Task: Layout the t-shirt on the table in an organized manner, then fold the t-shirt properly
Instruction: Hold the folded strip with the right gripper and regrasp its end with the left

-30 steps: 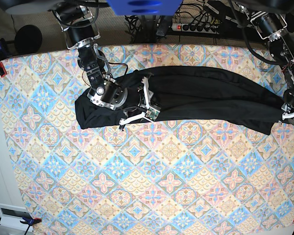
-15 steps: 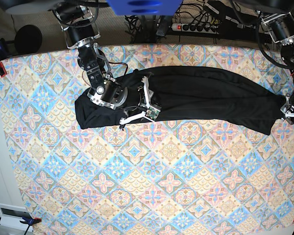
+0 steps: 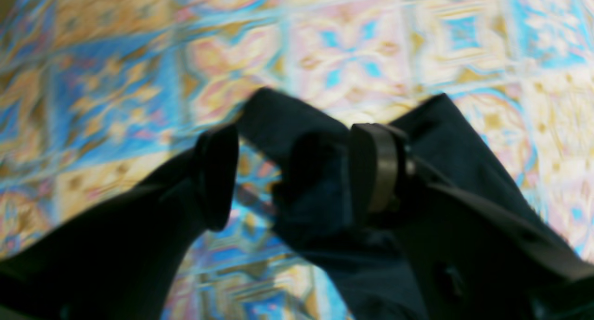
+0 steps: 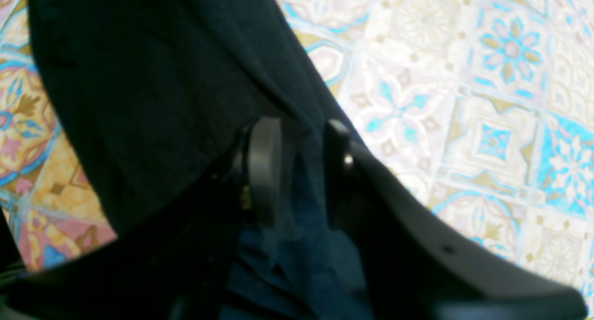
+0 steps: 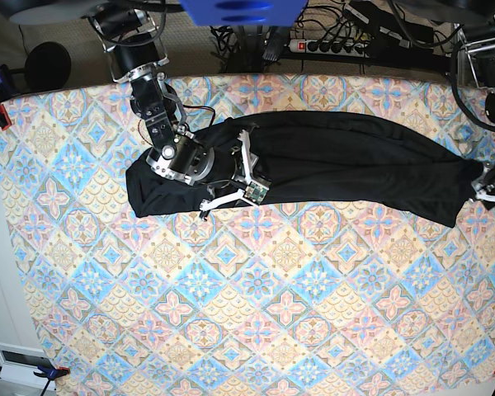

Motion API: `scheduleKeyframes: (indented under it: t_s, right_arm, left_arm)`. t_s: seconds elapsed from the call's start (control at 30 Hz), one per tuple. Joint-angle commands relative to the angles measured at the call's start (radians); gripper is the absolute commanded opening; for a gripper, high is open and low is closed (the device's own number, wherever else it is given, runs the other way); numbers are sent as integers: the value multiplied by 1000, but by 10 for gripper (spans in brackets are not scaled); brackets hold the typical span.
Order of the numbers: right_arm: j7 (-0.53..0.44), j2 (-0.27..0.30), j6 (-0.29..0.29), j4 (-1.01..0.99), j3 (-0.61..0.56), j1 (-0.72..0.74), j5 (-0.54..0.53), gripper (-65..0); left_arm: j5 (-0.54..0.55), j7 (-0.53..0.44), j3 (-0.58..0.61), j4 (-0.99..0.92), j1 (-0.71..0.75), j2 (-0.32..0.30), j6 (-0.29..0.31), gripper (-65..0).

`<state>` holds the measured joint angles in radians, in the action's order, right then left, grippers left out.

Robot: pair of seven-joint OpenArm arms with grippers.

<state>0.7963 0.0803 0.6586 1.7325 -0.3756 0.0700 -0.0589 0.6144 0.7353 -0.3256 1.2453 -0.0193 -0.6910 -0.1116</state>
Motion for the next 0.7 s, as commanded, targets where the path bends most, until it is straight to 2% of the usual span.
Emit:
scheduleKeyframes:
  t_s: [0.0,0.17,0.3,0.5,0.67]
  right_arm:
    - [-24,-6,0,19,2,18,-14,-495]
    - [-24,-7,0,19,3,18,-14,-495]
    - [-25,-7,0,37,3,18,-14,-495]
    - [-25,-9,0,47,5,20,-14,-495]
    - [-25,-9,0,47,33,20,-17,-495]
  left_arm:
    - [-1,-18,21,14,-9,-29,-1,-284]
    - [-3,-20,119,12,-11,-29,-1,-283]
    - [-3,-27,135,-17,-11,-26,-1,-283]
    - [-3,-127,202,-135,-11,-25,-1,-283]
    - [-3,-188,288,-160,-9,-23,-1,-284]
